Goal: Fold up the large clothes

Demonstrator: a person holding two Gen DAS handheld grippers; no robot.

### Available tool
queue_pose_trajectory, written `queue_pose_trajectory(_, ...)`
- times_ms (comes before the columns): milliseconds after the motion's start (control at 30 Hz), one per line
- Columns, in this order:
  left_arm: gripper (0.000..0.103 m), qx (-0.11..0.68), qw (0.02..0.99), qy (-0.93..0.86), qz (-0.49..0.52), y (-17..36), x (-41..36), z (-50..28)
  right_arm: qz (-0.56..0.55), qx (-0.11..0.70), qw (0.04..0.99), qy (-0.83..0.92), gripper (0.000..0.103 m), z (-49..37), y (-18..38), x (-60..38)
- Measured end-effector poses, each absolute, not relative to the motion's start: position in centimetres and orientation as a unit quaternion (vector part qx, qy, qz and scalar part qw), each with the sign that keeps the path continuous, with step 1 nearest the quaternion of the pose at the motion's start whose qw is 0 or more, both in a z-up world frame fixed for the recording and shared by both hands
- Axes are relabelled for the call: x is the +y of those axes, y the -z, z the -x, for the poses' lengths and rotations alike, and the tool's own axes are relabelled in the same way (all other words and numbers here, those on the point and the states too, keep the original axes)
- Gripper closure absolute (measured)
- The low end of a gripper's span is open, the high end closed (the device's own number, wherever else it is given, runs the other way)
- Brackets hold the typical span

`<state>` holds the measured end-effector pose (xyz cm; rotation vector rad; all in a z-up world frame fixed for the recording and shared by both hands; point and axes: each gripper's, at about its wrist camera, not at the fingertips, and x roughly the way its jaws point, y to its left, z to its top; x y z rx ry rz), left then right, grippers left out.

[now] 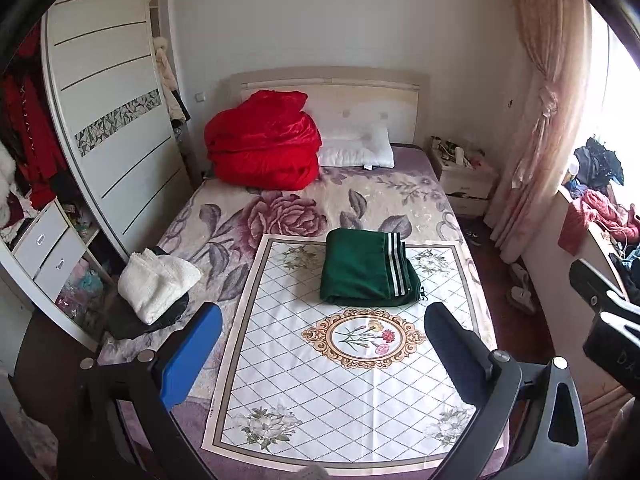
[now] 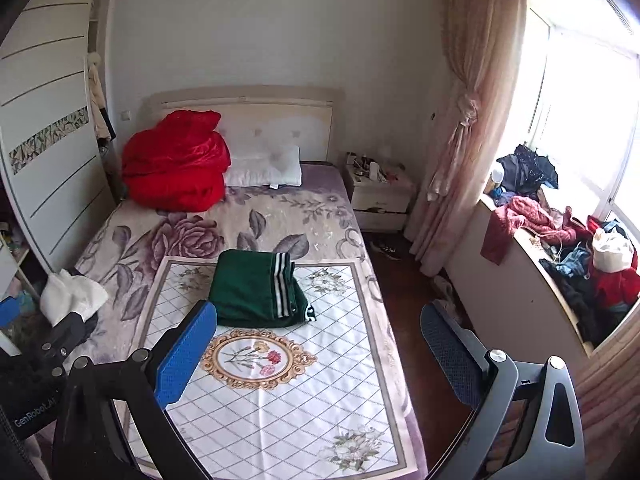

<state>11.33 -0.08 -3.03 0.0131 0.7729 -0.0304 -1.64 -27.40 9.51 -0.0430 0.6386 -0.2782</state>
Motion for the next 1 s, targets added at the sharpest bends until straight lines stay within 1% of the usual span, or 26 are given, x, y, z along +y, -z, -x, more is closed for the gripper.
queue_pose_trajectory(567, 0.0, 0.365, 0.931, 0.008, 0.006, 1.1, -0.3, -9.1, 0.031, 0.312, 0.942, 0.116, 0.0, 3.0, -11.4, -28.5)
queue_pose_trajectory(1000, 0.0, 0.363, 0.932, 0.001, 0.01, 1.1, -0.2, -9.1, 0.034, 0.308, 0.945, 0.105, 0.0, 0.8, -11.9, -29.6)
